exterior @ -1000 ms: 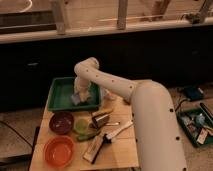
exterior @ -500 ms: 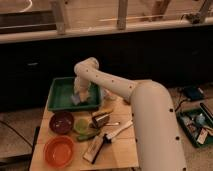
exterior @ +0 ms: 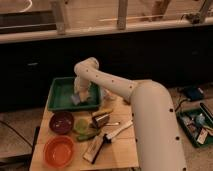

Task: Wipe tray with sponge

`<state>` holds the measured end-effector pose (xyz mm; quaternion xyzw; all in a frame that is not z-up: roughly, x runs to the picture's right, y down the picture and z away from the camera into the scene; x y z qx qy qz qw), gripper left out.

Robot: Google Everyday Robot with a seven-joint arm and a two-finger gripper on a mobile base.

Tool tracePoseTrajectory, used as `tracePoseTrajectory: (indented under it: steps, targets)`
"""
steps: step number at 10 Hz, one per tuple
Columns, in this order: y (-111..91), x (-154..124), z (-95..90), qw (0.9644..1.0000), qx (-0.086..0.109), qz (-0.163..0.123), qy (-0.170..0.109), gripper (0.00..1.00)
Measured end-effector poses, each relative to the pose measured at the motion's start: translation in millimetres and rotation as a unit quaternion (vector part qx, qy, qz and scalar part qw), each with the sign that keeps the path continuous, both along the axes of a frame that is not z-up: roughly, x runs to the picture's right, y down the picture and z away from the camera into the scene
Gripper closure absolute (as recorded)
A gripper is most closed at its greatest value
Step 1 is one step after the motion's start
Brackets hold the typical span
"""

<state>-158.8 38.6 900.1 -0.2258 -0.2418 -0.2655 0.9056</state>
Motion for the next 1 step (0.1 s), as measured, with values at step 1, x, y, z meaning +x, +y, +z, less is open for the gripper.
tracePoseTrajectory:
  steps: [1]
  targets:
    - [0.0,0.1,0.0,1.0,0.0,0.0,0.0,0.97]
